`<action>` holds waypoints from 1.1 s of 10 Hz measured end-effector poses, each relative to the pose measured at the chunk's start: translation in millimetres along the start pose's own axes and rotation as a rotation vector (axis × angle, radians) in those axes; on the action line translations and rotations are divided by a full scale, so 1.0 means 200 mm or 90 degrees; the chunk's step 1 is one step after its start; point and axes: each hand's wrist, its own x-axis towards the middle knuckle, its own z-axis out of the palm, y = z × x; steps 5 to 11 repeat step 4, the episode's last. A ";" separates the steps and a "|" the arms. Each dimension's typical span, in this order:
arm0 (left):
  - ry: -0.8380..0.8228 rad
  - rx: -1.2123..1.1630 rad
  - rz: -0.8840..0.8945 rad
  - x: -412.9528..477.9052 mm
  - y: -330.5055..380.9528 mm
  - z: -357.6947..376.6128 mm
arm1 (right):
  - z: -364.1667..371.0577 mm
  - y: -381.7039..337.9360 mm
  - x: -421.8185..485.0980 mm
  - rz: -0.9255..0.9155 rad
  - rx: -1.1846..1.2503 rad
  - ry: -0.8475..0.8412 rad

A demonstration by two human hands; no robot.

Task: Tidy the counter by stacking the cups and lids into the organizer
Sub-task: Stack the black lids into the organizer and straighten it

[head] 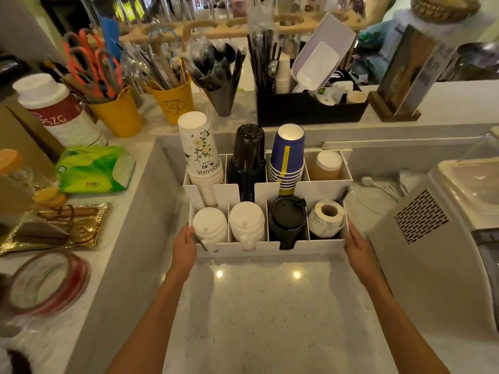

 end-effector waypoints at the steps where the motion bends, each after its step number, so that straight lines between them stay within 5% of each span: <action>1: 0.007 0.005 -0.015 0.00 0.02 0.01 | 0.02 -0.01 -0.01 0.009 0.003 0.018; 11: 0.003 0.052 -0.036 -0.14 0.04 -0.01 | -0.02 -0.02 -0.14 0.056 -0.011 0.001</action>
